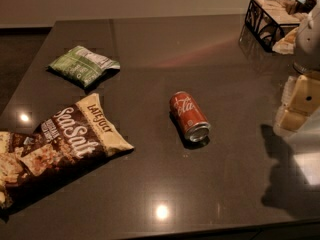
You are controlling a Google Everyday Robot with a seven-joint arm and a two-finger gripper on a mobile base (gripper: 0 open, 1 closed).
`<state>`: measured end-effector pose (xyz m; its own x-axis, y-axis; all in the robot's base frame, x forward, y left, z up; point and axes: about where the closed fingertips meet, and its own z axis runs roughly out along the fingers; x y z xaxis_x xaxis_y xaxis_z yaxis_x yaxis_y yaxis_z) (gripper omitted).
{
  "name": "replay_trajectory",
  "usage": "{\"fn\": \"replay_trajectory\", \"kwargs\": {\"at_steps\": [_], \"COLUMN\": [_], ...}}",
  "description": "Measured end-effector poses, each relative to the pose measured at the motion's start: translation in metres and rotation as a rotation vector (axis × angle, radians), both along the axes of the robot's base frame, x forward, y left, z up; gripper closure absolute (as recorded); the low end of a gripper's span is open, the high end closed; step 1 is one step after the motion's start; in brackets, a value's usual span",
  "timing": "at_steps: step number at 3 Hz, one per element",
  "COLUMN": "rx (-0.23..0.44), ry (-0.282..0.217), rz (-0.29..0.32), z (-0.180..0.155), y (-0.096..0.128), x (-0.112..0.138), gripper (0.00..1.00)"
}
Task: Place coke can upright
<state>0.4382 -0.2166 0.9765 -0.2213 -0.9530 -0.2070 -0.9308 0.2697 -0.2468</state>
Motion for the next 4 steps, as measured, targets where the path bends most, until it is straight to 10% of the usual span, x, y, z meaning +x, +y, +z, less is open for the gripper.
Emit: {"fn": "replay_trajectory", "kwargs": {"at_steps": [2, 4], "rx": [-0.001, 0.024], "ry": [0.01, 0.136], "rz": [-0.026, -0.217], "z": [-0.003, -0.047], "y": [0.006, 0.069], "x": [0.006, 0.058], "gripper": [0.0, 0.0]}}
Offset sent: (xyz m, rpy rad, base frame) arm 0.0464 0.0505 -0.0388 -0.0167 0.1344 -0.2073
